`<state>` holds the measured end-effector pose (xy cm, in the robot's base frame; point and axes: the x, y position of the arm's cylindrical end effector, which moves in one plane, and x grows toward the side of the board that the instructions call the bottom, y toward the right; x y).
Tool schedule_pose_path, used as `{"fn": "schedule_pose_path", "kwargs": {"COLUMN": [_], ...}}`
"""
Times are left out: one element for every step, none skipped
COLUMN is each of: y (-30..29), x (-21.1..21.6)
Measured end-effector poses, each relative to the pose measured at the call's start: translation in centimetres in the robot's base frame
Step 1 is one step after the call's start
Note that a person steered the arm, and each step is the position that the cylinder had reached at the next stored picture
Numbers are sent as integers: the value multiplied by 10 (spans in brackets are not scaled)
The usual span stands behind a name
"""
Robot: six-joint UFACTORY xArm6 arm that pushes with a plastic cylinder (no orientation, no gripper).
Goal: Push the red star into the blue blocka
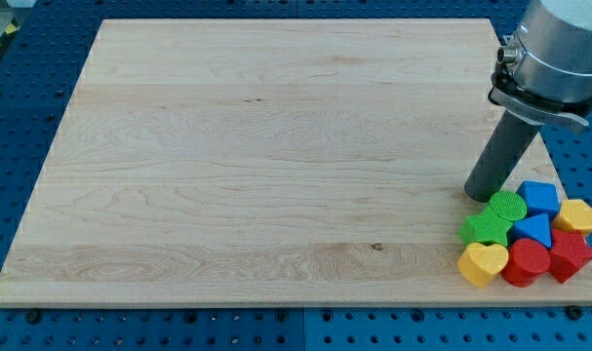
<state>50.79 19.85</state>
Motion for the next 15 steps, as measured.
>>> {"fn": "schedule_pose_path", "kwargs": {"y": [0,13,82,144,147,136,122,112,112,104,82,120,146,145,126], "x": [0,-29,-42,-9,7,57,78,82,68,42,34,40,49,71,102]}}
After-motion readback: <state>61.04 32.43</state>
